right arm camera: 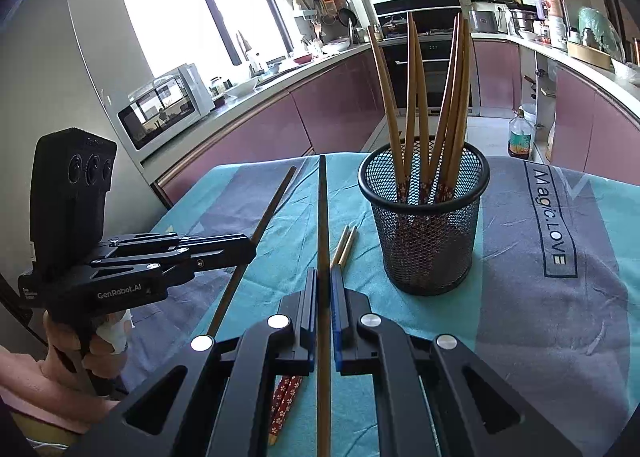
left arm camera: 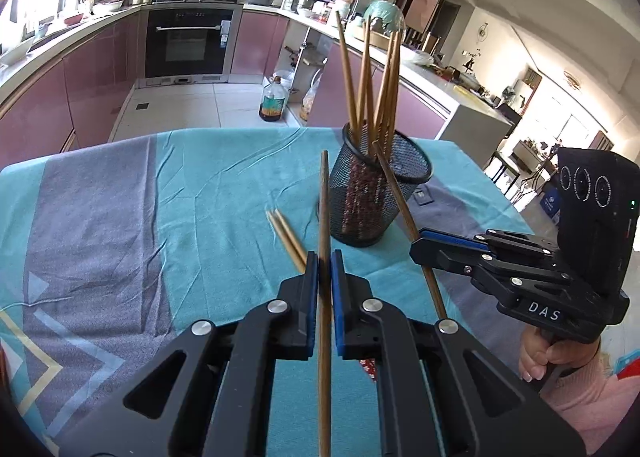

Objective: Organize utensils
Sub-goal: 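Raise both held chopsticks upright above the mesh cup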

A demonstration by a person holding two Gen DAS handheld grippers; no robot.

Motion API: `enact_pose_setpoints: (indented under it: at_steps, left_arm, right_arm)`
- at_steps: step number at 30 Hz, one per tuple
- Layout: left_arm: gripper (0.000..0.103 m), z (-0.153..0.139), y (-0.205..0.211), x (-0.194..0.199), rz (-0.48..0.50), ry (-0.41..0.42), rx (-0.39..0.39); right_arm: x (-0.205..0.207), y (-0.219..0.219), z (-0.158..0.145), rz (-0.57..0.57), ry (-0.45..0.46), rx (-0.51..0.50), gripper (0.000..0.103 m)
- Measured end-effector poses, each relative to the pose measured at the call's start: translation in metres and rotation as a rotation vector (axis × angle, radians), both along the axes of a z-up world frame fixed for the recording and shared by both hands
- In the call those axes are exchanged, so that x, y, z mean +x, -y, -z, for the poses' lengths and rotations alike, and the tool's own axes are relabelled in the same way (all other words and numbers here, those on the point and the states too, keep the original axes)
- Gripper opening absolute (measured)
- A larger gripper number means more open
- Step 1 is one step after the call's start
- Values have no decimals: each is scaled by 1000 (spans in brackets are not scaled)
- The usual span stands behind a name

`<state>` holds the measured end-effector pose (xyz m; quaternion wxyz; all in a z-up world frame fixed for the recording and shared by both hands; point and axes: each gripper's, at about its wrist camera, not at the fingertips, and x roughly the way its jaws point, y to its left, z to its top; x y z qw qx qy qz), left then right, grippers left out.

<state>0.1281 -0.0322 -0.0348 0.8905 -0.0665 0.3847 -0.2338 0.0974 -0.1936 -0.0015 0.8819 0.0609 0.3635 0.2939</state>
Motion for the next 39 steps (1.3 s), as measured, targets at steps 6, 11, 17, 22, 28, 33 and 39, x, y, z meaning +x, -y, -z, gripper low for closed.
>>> enact_pose_setpoints:
  at_steps: [6,11,17,22,28,33,39]
  left_arm:
    - [7,-17,1,-12,24,39,-31]
    - [7,-32,-1,-17,29,68,-50]
    - [7,-52,-5,-26,37,112,-78]
    - [7,-65,-11,-31,38,145,-97]
    - [7,-82,-13,-34,37,179,-126]
    - [7,-90,-11,-31,37,199,-139]
    - [7,-98,-4,-24,46,212,-147]
  right_arm:
    - [-5,11,-11,11,34,22,5]
    - [-8,19,-18,23,56,41,5]
    - [-10,30,-29,39,89,64,5]
    - [-12,37,-37,51,116,73,5]
    - [-12,41,-48,55,145,87,5]
    - [-12,43,-58,57,172,94,5]
    - [-9,46,-72,62,217,85,5]
